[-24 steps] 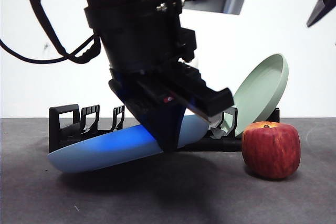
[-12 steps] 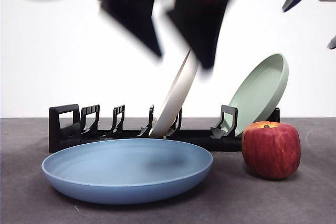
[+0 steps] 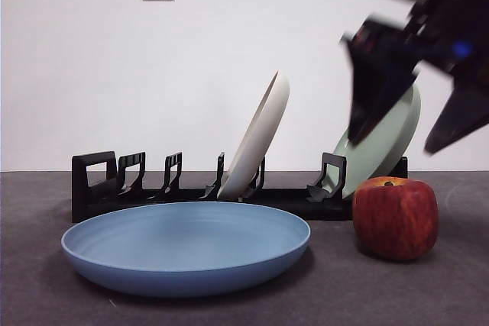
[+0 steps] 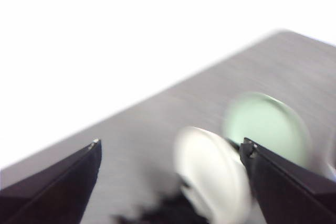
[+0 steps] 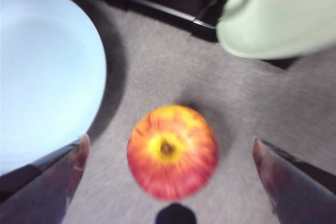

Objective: Take the blue plate from the plate rack,put the plate on the table,take the apple from the table,put the apple in the plate

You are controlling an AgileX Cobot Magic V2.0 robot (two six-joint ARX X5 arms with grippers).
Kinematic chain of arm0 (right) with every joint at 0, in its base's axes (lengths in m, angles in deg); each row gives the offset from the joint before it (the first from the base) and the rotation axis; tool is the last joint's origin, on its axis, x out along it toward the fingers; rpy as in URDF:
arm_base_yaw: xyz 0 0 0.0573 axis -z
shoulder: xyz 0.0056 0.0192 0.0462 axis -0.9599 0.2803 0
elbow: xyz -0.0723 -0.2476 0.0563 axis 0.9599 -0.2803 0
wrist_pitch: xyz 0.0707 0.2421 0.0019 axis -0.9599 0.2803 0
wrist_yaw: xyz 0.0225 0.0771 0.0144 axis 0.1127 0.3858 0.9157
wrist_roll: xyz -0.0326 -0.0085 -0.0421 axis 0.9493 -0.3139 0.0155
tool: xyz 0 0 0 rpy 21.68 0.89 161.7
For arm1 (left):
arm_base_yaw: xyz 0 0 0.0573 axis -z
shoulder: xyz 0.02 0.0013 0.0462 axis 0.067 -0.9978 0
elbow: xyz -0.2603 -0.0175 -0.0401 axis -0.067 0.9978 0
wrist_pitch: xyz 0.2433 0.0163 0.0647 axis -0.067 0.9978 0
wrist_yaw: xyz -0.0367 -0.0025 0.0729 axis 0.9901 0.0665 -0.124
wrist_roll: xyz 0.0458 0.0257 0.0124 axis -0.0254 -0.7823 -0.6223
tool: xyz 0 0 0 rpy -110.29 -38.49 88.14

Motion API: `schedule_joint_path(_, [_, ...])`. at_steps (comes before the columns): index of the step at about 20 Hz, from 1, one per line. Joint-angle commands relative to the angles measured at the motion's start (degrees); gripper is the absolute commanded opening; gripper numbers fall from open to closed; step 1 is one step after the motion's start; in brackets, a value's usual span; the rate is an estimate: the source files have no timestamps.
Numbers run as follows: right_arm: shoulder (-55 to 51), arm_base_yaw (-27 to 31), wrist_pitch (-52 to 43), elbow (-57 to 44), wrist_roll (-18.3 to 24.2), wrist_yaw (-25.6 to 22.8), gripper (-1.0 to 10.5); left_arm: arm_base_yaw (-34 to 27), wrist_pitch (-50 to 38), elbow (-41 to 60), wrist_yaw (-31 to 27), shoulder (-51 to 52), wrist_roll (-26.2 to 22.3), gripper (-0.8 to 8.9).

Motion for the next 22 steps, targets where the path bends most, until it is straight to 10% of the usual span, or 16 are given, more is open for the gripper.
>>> schedule_joint_path(1, [5.8, -0.9, -2.0, 0.3, 0.9, -1.6, 5.7, -1.7, 0.7, -0.3, -2.3, 2.2, -1.7, 4.40])
schedule_joint_path(6, [15.3, -0.9, -5.0, 0.3, 0.9, -1.5, 5.4, -3.4, 6.0, -0.3, -2.8, 6.6, -1.2, 4.40])
schedule_joint_path(10, [16.2, -0.9, -5.2, 0.3, -0.3, 0.3, -0.3, -3.4, 10.4, -0.3, -2.9, 7.3, 0.2, 4.40])
schedule_joint_path(15, [13.0, -1.9, -3.2, 3.0, -3.4, 0.6, -0.1, -3.4, 14.9, -0.3, -5.9, 7.3, 1.4, 4.40])
schedule_joint_path(22, [10.3, -9.7, -7.4, 10.5, -7.6, 13.9, -0.1, -3.4, 17.4, -0.3, -16.6, 7.3, 1.4, 4.36])
